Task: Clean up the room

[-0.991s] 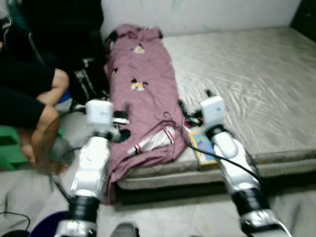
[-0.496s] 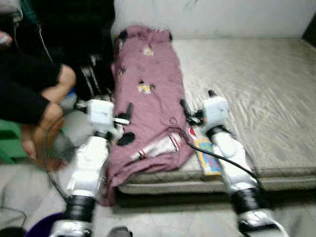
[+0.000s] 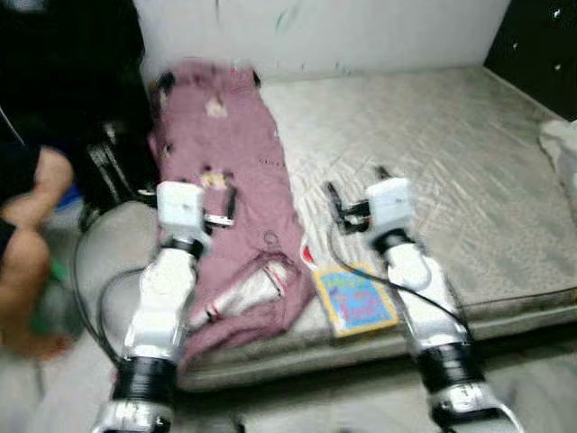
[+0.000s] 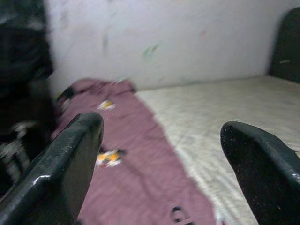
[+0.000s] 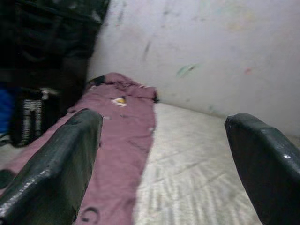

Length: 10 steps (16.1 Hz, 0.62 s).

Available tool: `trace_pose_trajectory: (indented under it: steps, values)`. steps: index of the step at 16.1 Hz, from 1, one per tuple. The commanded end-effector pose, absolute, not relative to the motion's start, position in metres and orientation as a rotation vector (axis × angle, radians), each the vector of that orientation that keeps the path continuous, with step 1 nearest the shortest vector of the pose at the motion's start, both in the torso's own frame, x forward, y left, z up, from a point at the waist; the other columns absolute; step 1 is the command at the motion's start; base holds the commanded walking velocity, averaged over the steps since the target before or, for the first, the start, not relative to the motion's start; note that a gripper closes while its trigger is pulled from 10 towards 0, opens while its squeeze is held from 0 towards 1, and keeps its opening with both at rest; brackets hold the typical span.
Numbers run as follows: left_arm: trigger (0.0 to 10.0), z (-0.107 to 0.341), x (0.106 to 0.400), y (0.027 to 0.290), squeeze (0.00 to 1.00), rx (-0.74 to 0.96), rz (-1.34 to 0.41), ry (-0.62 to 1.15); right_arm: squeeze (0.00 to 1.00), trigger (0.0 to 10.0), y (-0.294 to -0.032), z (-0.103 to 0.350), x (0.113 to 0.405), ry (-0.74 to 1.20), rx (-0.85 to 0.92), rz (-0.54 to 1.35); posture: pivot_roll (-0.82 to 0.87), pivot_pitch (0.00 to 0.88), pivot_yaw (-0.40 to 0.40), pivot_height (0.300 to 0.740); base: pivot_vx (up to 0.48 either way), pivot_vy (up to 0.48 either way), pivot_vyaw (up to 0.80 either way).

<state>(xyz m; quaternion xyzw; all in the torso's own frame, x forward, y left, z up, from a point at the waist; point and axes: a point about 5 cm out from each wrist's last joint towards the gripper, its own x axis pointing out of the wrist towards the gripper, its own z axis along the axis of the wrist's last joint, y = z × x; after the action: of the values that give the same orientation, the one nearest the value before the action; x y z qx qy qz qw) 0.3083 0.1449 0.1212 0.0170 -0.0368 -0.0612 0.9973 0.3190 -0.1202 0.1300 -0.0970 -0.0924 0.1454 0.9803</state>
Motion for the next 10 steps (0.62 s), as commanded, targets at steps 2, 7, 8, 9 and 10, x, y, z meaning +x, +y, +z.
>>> trace_pose_trajectory:
  steps: [2,7,8,9,10]
  values:
    - [10.0,0.1227,0.3098,0.1406,0.0,0.037,-0.14,-0.074,0.0,10.0,-0.125,0.1337,0.3207,-0.198,-0.214,0.287,0.0,0.0,-0.004,0.74,0.0,0.0,0.8]
    - [10.0,0.124,0.3105,0.1401,0.0,0.046,-0.144,-0.082,0.0,10.0,-0.1255,0.1333,0.3217,-0.194,-0.205,0.281,0.0,0.0,-0.008,0.74,0.0,0.0,0.58]
    - [10.0,0.1241,0.3105,0.1394,0.0,0.046,-0.148,-0.083,0.0,10.0,-0.1257,0.1329,0.3219,-0.191,-0.204,0.281,0.0,0.0,-0.008,0.74,0.0,0.0,0.0]
    - [10.0,0.1243,0.3103,0.139,0.0,0.047,-0.15,-0.084,0.0,10.0,-0.1256,0.1329,0.3219,-0.191,-0.205,0.282,0.0,0.0,-0.008,0.74,0.0,0.0,0.0]
    - [10.0,0.1244,0.3102,0.1387,0.0,0.047,-0.154,-0.085,0.0,10.0,-0.1253,0.1328,0.322,-0.19,-0.205,0.284,0.0,0.0,-0.008,0.74,0.0,0.0,0.0]
